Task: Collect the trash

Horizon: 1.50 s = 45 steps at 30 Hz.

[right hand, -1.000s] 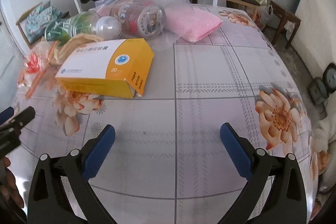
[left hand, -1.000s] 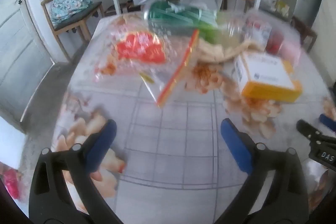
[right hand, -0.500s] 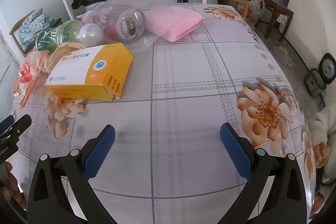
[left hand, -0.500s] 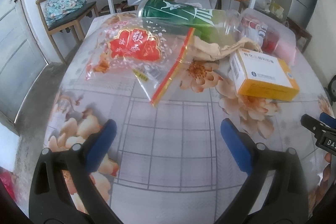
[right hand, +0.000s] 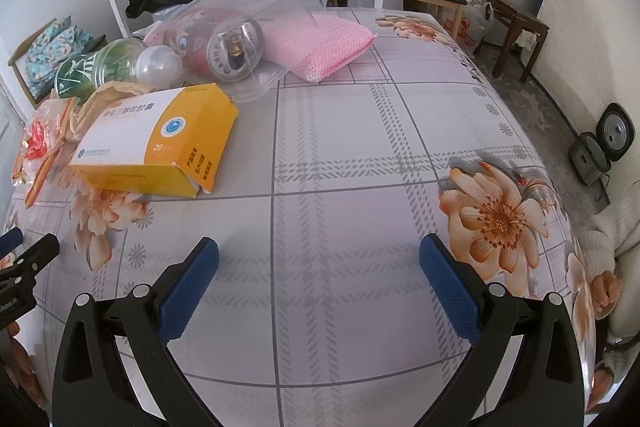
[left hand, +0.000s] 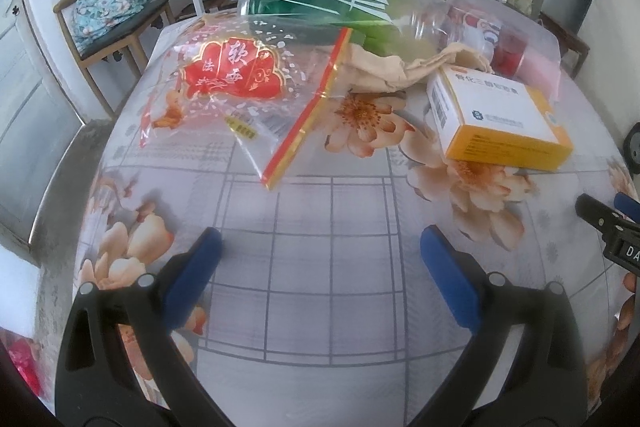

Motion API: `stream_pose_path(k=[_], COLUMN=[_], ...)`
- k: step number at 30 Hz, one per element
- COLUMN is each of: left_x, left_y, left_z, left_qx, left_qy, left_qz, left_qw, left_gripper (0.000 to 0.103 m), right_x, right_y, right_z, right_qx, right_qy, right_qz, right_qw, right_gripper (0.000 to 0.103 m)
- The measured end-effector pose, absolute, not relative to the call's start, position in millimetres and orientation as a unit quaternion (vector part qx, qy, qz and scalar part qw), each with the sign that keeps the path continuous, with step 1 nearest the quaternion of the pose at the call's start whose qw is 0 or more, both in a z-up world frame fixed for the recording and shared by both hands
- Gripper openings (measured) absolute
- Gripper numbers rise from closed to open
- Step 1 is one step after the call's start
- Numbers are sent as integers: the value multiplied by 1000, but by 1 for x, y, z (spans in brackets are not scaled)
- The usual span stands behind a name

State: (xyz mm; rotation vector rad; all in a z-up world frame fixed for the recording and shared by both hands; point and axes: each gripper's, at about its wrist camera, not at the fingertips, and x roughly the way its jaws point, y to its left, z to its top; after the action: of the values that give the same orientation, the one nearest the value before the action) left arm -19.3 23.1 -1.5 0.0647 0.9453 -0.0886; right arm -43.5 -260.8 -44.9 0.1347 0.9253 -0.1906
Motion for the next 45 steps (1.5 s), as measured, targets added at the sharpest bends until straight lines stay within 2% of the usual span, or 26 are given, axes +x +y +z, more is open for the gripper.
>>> stream_pose_path(k=[45], left_x=[-17], left_y=[7], left_z=[-1], left_qx=[35], left_qy=[457], left_qz=[-52], left_qw=[887], left_gripper=[96], right_x=[-41], right_y=[-260], right_z=[-45], right_qx=[64], right_qy=[446], right_qz=[-91], right_qw=[888], right_gripper=[97])
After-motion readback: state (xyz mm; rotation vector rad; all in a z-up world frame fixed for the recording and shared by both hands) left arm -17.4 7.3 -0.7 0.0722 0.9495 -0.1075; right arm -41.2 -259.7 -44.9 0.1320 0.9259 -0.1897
